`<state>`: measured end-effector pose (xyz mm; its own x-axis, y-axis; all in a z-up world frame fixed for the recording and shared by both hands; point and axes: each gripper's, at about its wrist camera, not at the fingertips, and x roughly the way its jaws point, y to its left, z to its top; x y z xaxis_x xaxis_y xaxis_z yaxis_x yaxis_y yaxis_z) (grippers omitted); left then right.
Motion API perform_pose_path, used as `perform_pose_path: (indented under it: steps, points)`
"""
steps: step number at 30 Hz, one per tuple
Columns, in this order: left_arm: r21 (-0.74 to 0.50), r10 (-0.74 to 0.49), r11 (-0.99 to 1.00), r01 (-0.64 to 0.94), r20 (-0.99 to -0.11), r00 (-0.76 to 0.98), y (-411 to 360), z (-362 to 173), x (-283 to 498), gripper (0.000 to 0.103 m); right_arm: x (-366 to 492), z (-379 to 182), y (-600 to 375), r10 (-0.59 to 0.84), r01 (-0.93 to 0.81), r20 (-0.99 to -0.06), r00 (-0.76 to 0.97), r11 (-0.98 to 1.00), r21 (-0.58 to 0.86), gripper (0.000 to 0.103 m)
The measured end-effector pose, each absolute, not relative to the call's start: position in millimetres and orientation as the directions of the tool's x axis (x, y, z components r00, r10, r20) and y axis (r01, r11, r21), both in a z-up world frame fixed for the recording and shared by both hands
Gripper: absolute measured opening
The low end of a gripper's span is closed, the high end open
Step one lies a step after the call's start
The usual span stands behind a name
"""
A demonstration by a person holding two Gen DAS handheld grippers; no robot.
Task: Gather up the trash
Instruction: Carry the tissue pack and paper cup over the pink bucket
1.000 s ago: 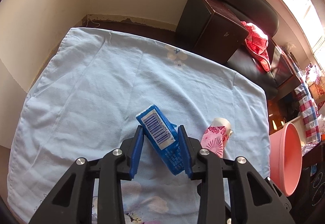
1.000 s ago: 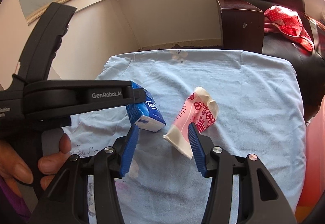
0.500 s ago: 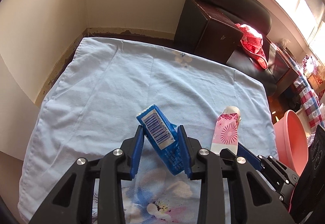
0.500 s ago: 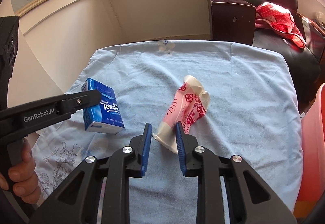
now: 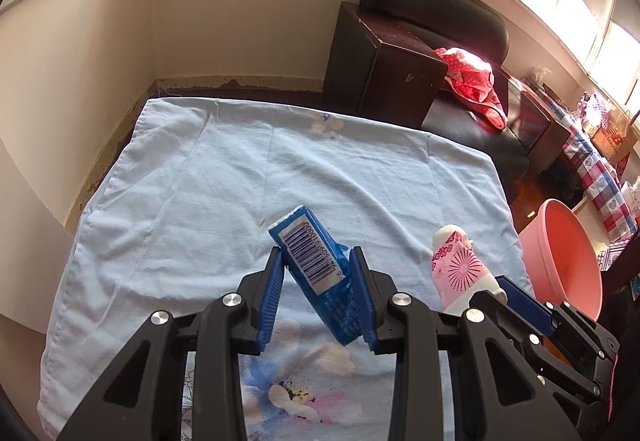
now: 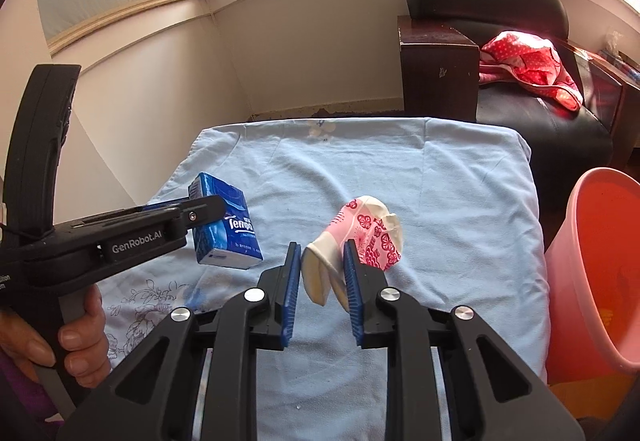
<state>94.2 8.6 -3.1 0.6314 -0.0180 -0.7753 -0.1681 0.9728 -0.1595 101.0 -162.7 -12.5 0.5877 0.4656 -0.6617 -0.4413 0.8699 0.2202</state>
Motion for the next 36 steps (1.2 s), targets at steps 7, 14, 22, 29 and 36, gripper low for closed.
perform_pose_path:
  steps: [7,14,22,29,36]
  points:
    - [-0.156,-0.035,0.979,-0.13,-0.76,0.649,-8.4,5.8,91.6,0.033,89.6,4.6,-180.4,0.46,-0.429,-0.616,0.639,0.879,0.211,0.022]
    - [-0.152,-0.064,0.985,-0.076,-0.746,0.663,-34.0,14.7,97.0,0.033,84.9,13.7,-210.4,0.43,-0.371,-0.589,0.685,0.901,0.225,0.022]
    - [-0.147,-0.104,0.989,-0.006,-0.731,0.675,-72.6,25.1,105.3,0.033,81.7,20.3,-254.3,0.366,-0.276,-0.564,0.74,0.93,0.242,0.022]
    - [-0.144,-0.15,0.987,0.065,-0.721,0.676,-113.0,32.0,116.1,0.033,79.2,21.6,-294.8,0.293,-0.185,-0.554,0.78,0.952,0.242,0.022]
    - [-0.137,-0.202,0.979,0.149,-0.718,0.666,-158.9,35.7,127.5,0.033,81.7,17.6,-336.2,0.214,-0.084,-0.555,0.804,0.964,0.251,0.022]
